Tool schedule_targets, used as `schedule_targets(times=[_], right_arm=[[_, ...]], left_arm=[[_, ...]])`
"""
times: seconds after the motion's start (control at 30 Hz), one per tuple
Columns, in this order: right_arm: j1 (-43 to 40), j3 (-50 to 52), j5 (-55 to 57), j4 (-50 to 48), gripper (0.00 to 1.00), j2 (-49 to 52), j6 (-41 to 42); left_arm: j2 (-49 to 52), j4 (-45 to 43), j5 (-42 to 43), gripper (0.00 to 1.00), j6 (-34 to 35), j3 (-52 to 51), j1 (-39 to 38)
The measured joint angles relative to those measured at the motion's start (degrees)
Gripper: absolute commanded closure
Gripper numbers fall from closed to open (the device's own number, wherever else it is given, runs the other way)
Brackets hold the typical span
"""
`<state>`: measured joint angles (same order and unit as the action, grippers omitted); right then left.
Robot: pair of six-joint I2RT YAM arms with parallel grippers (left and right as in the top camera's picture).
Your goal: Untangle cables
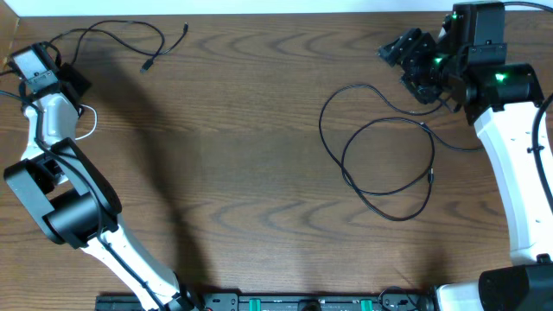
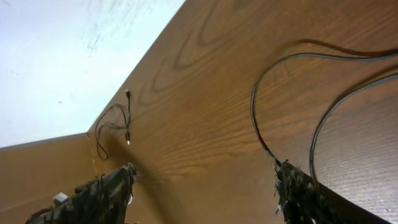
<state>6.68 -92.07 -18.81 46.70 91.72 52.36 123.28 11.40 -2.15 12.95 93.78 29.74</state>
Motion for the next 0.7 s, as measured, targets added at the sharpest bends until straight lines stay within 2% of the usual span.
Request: schedule_targets(times=[0.2, 0.37, 0.5, 0.63, 0.7], right_arm=[[1.2, 0.0, 0.2, 0.0, 0.26, 0.0, -1.03], [1.29, 0.0, 0.2, 0.0, 0.25, 0.0, -1.92], [1.29, 0.0, 0.2, 0.17, 0.25, 0.0, -2.23], [1.29, 0.0, 0.2, 0.22, 0.25, 0.0, -2.58], [1.29, 0.0, 0.22, 0.42, 0.25, 0.0, -2.82]], left_arm=[[-0.92, 0.37, 14.47, 0.14, -1.25, 0.0, 0.0], [-6.75, -2.67, 24.06, 0.14, -1.25, 0.0, -0.17], [-12.9, -3.06, 27.36, 0.14, -1.25, 0.09, -0.22], [-14.29, -0.74, 26.97, 0.18, -1.27, 0.72, -0.22], [-13.55, 1.77, 24.76, 0.28, -1.22, 0.72, -0.24]])
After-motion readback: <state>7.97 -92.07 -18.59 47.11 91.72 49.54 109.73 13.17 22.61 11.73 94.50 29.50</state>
